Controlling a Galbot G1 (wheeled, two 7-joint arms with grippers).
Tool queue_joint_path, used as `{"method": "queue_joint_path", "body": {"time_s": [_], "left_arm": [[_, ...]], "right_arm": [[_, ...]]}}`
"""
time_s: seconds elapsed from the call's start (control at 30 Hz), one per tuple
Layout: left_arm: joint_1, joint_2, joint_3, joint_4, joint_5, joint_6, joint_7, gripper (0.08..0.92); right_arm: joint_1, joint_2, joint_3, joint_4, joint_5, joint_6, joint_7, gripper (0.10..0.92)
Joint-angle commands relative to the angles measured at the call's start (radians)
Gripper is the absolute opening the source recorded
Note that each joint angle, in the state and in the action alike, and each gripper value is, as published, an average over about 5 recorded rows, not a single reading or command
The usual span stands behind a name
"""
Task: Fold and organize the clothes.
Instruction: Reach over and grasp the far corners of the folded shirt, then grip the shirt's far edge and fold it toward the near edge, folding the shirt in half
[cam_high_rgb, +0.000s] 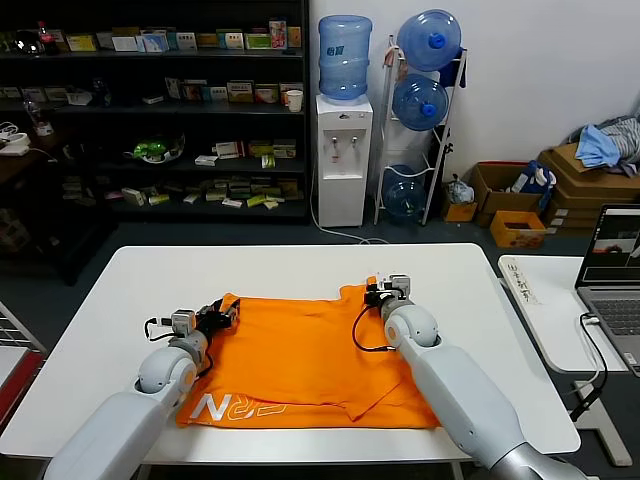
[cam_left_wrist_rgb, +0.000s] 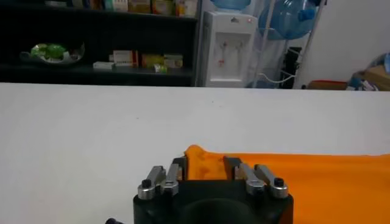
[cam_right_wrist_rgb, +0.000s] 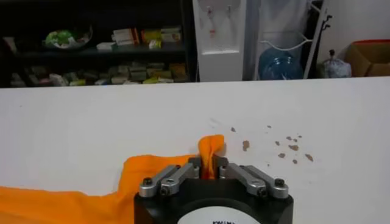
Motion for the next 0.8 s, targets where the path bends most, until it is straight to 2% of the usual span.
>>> {"method": "queue_joint_path", "body": {"time_s": [0.03, 0.23, 0.37, 0.63, 0.8], "left_arm": [[0.006, -0.001, -0.006, -0.003, 0.009, -0.045, 0.008, 0.369], [0.042, 0.002, -0.041, -0.058, 0.026, -0.085, 0.014, 0.195], [0.101, 0.017, -0.082, -0.141, 0.058, -0.108, 0.018, 0.105], [0.313, 0.034, -0.201, -0.289, 0.152, -0.181, 0.060, 0.091], [0.425, 0.035, -0.268, -0.403, 0.158, -0.191, 0.073, 0.091]], "right_arm": [[-0.026, -0.017, 0.004, 0.051, -0.020, 0.081, -0.021, 0.140], [-0.087, -0.065, 0.022, 0.159, -0.012, 0.109, -0.022, 0.126], [-0.178, -0.128, 0.047, 0.298, 0.015, 0.103, -0.004, 0.126], [-0.423, -0.288, 0.129, 0.581, 0.044, 0.104, 0.009, 0.126], [-0.541, -0.343, 0.175, 0.703, 0.057, 0.105, 0.021, 0.126]]}}
